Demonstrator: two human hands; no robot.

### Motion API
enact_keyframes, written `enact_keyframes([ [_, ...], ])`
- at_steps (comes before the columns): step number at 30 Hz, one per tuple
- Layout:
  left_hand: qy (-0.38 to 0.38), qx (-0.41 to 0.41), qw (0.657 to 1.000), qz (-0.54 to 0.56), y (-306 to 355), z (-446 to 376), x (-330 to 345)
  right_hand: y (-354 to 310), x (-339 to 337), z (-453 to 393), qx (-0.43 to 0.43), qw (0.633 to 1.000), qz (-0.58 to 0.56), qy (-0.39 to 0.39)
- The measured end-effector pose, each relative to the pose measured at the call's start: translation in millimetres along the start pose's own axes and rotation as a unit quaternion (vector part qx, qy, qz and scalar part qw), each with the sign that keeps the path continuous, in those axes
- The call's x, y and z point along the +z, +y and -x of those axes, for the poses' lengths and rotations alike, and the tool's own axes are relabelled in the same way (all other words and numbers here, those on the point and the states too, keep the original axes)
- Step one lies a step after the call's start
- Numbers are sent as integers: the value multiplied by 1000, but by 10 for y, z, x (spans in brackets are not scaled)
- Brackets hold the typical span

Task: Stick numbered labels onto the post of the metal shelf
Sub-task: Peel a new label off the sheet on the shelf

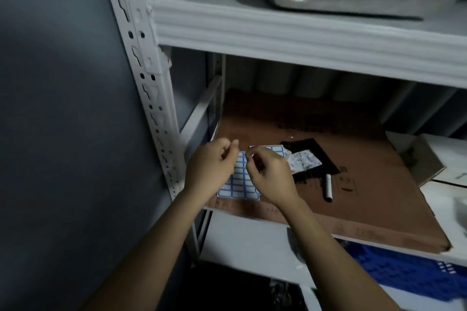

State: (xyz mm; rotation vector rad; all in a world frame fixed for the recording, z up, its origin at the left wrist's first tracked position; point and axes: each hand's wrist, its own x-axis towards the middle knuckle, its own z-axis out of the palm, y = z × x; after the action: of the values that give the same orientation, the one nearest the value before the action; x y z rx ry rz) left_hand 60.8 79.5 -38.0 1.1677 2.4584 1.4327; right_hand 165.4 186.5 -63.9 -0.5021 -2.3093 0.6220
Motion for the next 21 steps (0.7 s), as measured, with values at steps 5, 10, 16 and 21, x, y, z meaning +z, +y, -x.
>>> enact_keyframes([
  [5,-50,-59,997,-18,-349,22,419,477,145,150,74,996,0,-55],
  [10,-141,-125,980,-69,-633,30,891,997,195,270,206,971,2,-119],
  [16,-188,-127,965,-131,-677,170,1293,1403,182,372,359,901,88,-228],
  [21,-215,-114,957,-160,-666,242,1427,1457,259,353,416,871,97,-243],
])
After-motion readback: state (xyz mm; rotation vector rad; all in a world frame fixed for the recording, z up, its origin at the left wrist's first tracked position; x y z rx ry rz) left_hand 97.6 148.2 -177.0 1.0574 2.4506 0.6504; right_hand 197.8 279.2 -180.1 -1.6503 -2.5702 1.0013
